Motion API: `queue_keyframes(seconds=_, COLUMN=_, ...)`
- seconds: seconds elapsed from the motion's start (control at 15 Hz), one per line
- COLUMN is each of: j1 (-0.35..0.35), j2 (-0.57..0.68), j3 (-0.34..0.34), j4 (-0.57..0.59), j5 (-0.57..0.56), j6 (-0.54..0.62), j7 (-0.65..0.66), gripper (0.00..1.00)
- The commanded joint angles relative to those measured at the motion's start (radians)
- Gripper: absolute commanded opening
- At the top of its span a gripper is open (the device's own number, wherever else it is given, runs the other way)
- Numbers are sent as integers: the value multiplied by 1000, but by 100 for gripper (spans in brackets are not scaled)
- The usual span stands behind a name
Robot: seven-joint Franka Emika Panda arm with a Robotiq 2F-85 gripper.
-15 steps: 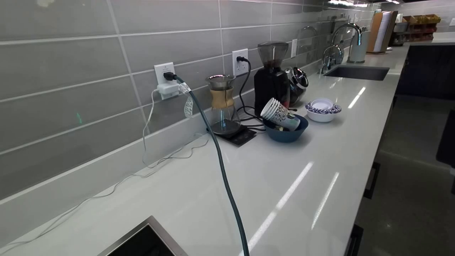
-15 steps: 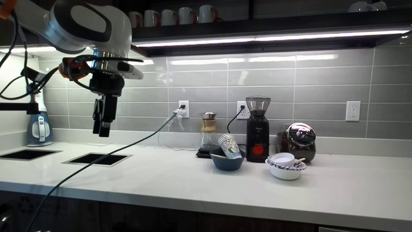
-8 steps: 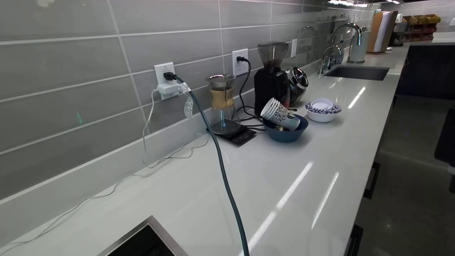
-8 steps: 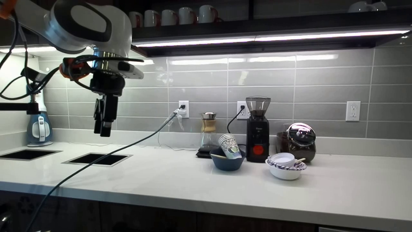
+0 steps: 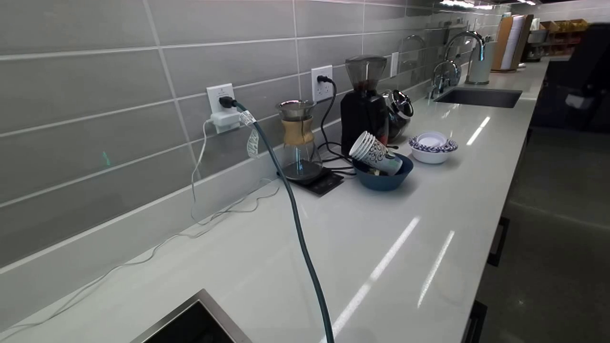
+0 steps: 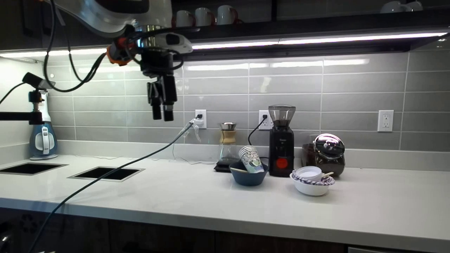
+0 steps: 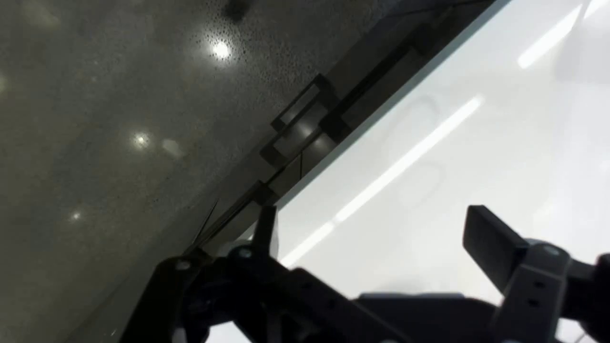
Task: Remove the cups from the bowl
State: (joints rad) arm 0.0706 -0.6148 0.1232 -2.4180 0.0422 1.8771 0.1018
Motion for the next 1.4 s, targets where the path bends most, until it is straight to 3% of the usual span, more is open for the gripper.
queue_keyframes(seconds=0.0, j1=-30, j2=237, j3=-8, j4=240, j5=-4, j6=13, j7=40, gripper=100)
queue_keyframes(seconds=0.33, j1=-21, j2=505, j3=29, j4=488, j5=-53, j6=117, j7=124, gripper=100)
queue_keyframes(seconds=0.67, j1=10, j2=722, j3=22, j4=610, j5=-11, j6=351, j7=261, gripper=100)
queue_keyframes(seconds=0.87, j1=33, j2=839, j3=10, j4=679, j5=18, j6=410, j7=298, gripper=100)
queue_keyframes(seconds=0.93, j1=32, j2=756, j3=3, j4=597, j5=2, j6=397, j7=262, gripper=100)
queue_keyframes(seconds=1.33, j1=37, j2=772, j3=-4, j4=609, j5=2, j6=401, j7=263, gripper=100)
